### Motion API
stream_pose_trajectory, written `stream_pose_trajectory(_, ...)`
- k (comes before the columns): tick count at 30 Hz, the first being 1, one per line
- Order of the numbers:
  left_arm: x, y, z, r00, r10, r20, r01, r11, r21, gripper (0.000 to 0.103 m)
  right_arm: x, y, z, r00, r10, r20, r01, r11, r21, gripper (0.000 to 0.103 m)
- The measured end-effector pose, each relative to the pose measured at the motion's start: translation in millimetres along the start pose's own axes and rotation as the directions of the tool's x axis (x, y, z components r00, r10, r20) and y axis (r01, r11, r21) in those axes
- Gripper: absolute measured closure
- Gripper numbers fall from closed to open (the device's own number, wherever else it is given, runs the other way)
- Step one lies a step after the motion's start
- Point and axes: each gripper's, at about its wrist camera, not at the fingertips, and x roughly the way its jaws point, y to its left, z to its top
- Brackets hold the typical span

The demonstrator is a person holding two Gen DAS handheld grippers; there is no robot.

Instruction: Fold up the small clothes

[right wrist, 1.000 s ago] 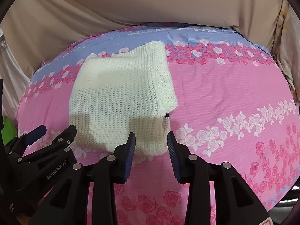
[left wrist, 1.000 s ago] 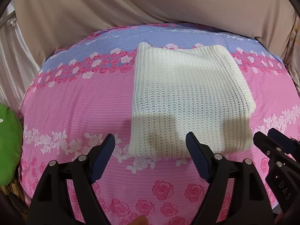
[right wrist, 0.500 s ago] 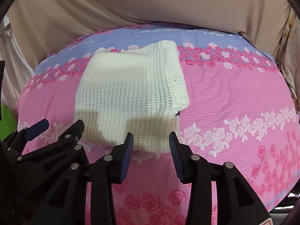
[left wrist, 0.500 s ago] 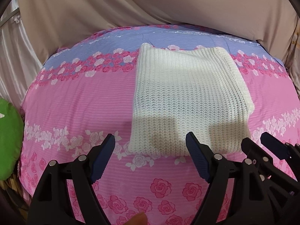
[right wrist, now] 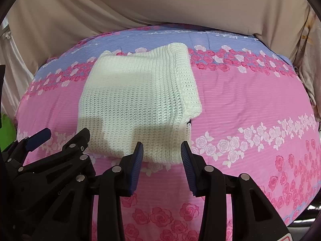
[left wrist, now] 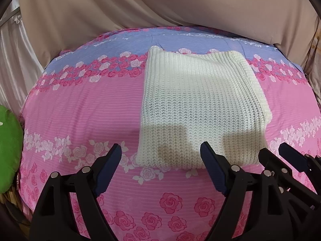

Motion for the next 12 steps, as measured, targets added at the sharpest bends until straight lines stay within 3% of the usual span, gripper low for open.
stream_pose_trajectory(4,-1.1,-3.7,-0.3,1.000,0.007,0.007,-0.007,1.000,0.017,0.025,-0.3,2.0,-1.0,1.000,-0.009,-0.002,0.009,1.000,-0.007,0.068)
stream_pose_trajectory(12,-2.4,-4.6,-1.3,1.000,0.018,0.002,-0.018,1.000,0.023,0.027,-1.4,3.2,-1.0,1.000,-0.015,-0.001,0.015,1.000,-0.014,0.068)
